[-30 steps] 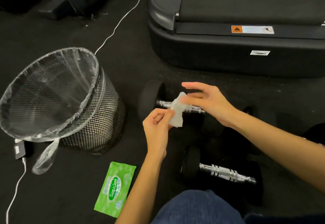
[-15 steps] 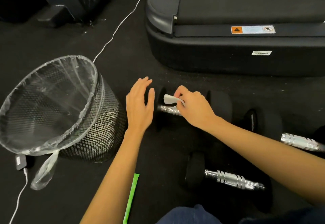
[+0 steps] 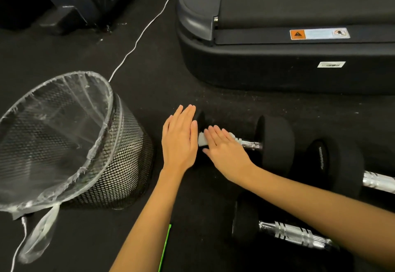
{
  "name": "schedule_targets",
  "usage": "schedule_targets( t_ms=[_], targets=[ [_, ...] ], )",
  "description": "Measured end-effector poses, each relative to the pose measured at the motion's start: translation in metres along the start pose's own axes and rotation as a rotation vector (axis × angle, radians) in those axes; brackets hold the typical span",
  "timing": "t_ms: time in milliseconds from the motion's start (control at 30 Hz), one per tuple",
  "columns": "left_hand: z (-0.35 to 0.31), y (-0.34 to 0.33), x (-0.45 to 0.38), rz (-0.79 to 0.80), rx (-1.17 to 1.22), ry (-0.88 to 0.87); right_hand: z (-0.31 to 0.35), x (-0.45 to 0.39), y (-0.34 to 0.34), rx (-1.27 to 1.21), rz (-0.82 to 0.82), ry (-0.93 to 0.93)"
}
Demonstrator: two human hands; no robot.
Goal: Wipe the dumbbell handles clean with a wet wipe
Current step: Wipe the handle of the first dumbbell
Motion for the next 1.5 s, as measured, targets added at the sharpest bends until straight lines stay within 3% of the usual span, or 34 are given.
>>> schedule_targets(
  t_ms=[133,267,500,700,1267,1367,1500],
  targets=[
    [0.002,-0.001,0.0,-0.009,0.004,0.009,-0.004,-0.004,0.006,0.02,0.01,-0.011],
    [0.001,-0.002,0.002,-0.025,0.0,0.022,-0.015,0.003,0.011,0.062,0.015,-0.139],
    [-0.001,0.003,0.002,0.03,0.007,0.031,0.006,0.016,0.015,0.086,0.051,-0.058],
    [0.002,0.006,-0.002,0.127,-0.04,0.003,0.002,-0.001,0.014,-0.03,-0.058,-0.184],
    [0.002,0.001,0.001,0.042,0.022,0.024,0.002,-0.005,0.001,-0.316,-0.177,-0.082],
    [0.003,0.001,0.003,0.037,0.02,0.025,-0.003,0.002,0.002,-0.455,-0.248,-0.133],
    [0.003,0.002,0.001,0.03,0.03,0.031,-0.007,0.004,0.007,-0.339,-0.259,-0.233]
  ],
)
Point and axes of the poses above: each hand's wrist, its own x-axis away from the middle knuckle, its own y-axis out of the back of the hand, z = x × y, the point moved 1 cm from there along -x, towards the middle knuckle, and after that the axes turned 12 degrees about y, right-handed, at the moved point
